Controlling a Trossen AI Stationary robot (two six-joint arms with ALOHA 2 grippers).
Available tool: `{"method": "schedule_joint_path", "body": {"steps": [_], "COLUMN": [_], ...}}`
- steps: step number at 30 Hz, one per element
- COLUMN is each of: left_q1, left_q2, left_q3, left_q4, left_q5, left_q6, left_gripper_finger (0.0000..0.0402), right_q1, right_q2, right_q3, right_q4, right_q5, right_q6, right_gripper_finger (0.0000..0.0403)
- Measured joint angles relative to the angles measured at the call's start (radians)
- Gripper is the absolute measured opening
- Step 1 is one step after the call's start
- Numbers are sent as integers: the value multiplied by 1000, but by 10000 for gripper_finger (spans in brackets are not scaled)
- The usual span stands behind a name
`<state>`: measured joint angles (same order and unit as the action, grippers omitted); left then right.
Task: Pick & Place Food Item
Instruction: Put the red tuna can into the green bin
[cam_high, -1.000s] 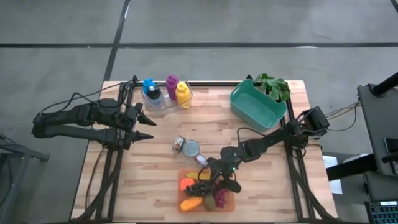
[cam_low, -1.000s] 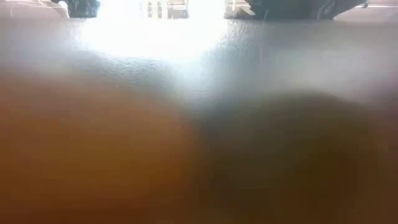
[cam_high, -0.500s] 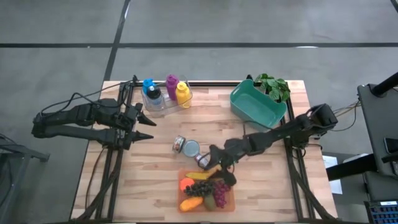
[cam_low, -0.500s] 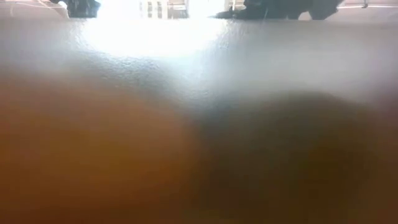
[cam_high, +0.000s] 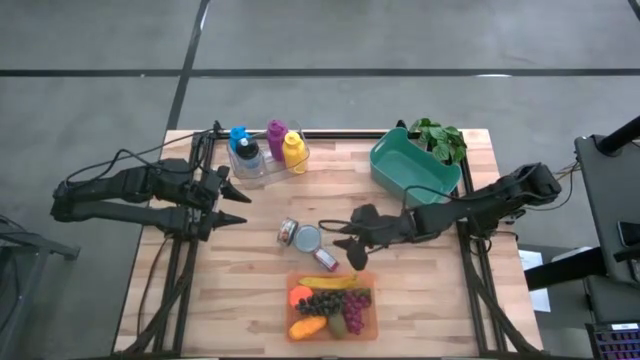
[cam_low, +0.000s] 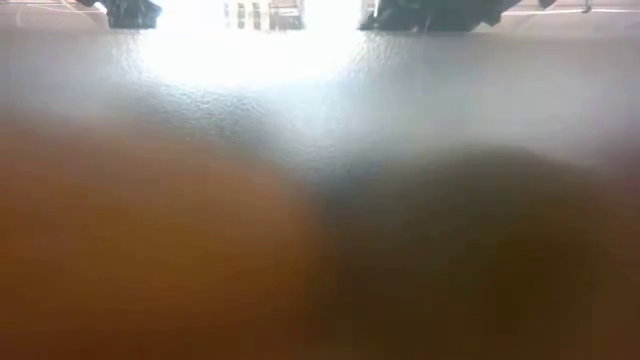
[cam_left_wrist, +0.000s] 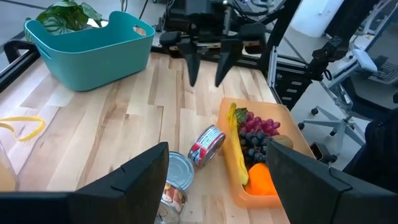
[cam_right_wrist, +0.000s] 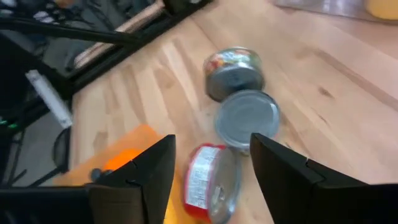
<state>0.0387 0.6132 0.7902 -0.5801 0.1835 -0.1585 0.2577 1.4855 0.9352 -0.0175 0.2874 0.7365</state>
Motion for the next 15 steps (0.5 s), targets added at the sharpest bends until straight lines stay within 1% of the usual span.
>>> {"method": "schedule_joint_path", "body": {"steps": [4, 8, 10, 15], "left_q1": [0, 0, 0, 0], "left_q2": [0, 0, 0, 0], "left_q3": [0, 0, 0, 0], "left_q4": [-1, -1, -1, -1], "left_q5": [0, 0, 0, 0], "left_q6": [0, 0, 0, 0], "left_gripper_finger": [275, 275, 275, 275], "right_q1": [-2, -3, -2, 0], "right_q2": [24, 72, 104, 190], "right_q3": [0, 1, 10, 67], "right_q4": [-7, -9, -8, -19], "right_q5": [30, 30, 30, 29], "right_q6": [28, 24, 25, 63], "right_gripper_finger": [233, 270, 278, 280]}}
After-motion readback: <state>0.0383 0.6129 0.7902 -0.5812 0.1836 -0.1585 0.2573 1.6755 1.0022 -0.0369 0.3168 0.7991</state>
